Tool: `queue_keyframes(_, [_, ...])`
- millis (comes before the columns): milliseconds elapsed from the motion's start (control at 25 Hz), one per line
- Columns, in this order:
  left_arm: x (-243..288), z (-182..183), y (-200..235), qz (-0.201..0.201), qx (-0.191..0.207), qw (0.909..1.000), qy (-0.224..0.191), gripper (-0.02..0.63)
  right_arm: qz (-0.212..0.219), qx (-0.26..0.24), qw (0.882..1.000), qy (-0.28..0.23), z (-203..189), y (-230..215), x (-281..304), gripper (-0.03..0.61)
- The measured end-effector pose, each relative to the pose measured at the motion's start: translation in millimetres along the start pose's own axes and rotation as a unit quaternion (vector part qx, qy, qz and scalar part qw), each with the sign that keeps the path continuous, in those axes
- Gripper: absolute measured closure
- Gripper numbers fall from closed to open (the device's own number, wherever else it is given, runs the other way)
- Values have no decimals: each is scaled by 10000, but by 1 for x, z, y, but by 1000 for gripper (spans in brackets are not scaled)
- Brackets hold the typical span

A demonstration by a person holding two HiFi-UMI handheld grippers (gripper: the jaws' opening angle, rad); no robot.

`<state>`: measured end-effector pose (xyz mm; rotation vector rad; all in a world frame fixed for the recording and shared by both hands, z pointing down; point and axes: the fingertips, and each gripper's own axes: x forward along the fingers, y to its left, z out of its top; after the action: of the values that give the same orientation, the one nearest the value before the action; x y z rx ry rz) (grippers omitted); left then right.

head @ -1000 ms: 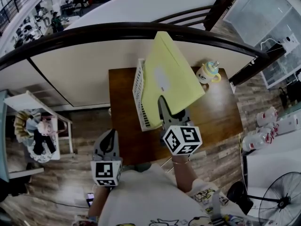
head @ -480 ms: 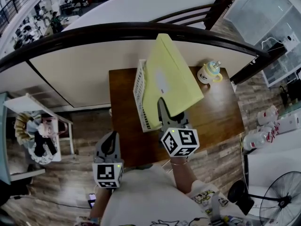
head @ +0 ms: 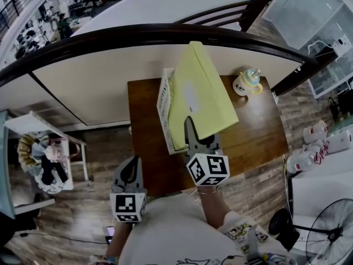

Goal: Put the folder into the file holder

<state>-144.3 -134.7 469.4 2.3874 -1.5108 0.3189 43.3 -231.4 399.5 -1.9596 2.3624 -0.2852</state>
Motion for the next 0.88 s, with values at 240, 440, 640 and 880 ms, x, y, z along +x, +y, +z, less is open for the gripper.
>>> queue_keyframes(240, [3, -5, 0, -39, -29, 10000, 75, 608, -29, -80, 10000, 19, -10, 0, 1, 416])
queue_keyframes(440, [6, -10, 3, -22, -60, 9999, 122, 607, -27, -135, 9999, 72, -19, -1, 2, 416])
queue_keyframes(640, [5, -16, 4, 27, -113, 9998, 176, 607, -22, -206, 9997, 147, -32, -2, 1, 416])
queue_keyframes(880, [3, -23, 9, 104, -121, 9995, 258, 607, -18, -319, 9993, 216, -48, -3, 2, 416])
